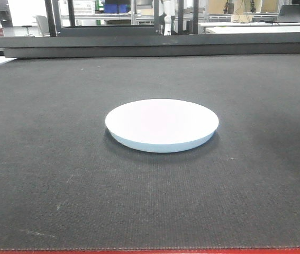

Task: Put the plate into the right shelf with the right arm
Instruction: 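Move the right gripper toward the white plate on the table, then grasp the rim of the white plate with the right gripper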

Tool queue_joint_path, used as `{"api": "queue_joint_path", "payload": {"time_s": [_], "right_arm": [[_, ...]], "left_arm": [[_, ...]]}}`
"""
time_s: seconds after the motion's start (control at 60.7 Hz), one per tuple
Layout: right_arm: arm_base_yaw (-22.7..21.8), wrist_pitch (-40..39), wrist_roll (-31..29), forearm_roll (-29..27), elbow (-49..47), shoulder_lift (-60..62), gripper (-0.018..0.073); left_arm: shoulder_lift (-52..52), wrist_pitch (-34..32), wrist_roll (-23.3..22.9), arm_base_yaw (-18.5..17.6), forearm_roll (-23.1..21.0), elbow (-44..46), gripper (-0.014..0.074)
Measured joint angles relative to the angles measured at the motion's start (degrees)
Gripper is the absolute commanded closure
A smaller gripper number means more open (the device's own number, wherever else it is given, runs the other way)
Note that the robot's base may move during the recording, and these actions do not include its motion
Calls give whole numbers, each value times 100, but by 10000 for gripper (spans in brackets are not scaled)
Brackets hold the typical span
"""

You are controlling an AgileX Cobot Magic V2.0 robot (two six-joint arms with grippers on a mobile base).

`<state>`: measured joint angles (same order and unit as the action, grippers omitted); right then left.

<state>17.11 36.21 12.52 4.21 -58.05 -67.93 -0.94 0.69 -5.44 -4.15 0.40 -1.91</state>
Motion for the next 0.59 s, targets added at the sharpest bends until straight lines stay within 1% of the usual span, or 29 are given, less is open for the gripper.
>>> {"api": "queue_joint_path", "payload": {"time_s": [0.115,0.28,0.412,0.593], "right_arm": [[368,188,473,300,-709,-932,-8],[712,200,912,452,-1274,-1984,18],[861,164,995,626,-1502,-2678,32],[923,34,1008,823,-1596,-3291,33]], "left_arm": [[0,0,0,0,0,0,643],[0,0,0,0,0,0,643],[0,0,0,0,0,0,643],[0,0,0,0,0,0,643]]}}
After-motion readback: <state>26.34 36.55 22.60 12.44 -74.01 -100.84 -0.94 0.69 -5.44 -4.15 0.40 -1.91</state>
